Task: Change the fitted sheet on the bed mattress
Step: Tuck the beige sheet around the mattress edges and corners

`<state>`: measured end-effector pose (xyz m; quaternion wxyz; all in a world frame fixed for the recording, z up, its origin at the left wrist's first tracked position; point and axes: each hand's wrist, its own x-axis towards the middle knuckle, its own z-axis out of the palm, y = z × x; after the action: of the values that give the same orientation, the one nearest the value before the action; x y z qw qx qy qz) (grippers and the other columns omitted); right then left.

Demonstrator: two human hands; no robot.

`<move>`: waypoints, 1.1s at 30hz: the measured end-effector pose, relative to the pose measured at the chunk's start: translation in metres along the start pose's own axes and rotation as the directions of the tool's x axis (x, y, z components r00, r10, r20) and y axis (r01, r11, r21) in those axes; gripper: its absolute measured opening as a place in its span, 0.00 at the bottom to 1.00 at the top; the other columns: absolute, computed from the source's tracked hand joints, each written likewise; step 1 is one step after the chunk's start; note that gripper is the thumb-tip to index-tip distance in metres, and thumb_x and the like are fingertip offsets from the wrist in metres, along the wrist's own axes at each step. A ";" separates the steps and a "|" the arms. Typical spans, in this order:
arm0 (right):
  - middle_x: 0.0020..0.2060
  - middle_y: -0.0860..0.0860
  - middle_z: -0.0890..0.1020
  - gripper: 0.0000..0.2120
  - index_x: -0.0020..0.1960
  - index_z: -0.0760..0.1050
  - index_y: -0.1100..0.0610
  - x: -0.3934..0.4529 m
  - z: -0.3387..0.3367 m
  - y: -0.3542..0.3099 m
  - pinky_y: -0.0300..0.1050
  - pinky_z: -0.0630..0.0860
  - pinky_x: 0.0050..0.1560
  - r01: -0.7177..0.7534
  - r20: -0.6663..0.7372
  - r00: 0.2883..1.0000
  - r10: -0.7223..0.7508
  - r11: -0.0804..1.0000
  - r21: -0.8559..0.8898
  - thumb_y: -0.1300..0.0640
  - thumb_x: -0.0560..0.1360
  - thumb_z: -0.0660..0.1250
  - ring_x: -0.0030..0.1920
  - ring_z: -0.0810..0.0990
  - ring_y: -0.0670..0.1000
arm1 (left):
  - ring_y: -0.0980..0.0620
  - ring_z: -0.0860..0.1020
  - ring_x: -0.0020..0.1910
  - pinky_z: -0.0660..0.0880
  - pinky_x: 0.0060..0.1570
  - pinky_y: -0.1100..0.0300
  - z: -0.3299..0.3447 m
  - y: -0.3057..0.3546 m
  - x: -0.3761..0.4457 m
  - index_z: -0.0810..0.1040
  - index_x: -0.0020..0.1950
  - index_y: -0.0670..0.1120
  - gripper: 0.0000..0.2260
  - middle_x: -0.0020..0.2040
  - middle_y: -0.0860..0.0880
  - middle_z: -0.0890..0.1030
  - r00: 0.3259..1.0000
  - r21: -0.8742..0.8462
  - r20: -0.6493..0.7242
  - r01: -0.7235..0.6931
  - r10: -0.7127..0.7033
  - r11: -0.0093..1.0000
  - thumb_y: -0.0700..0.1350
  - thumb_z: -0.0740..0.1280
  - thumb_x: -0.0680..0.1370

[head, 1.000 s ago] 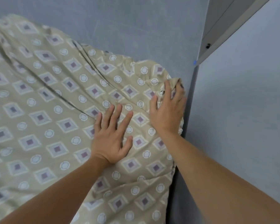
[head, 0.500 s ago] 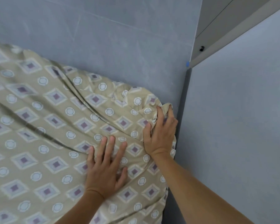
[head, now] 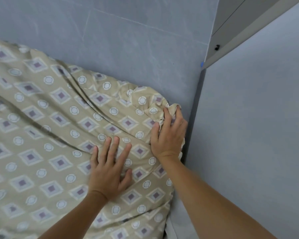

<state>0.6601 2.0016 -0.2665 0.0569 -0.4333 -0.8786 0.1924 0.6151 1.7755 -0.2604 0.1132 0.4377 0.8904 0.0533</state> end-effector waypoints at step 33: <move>0.50 0.48 0.70 0.14 0.50 0.70 0.53 0.103 -0.067 0.055 0.52 0.74 0.46 0.160 0.417 0.869 -0.267 0.948 0.275 0.43 0.83 0.63 0.48 0.74 0.51 | 0.47 0.75 0.54 0.67 0.63 0.45 -0.065 0.020 0.201 0.81 0.56 0.52 0.13 0.51 0.54 0.78 0.996 -0.098 -0.086 -0.038 0.030 0.994 0.56 0.60 0.83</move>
<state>0.6548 2.1317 -0.2332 -0.0762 -0.2672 -0.8820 0.3806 0.4954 1.9466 -0.2247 0.0963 0.4440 0.8830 0.1179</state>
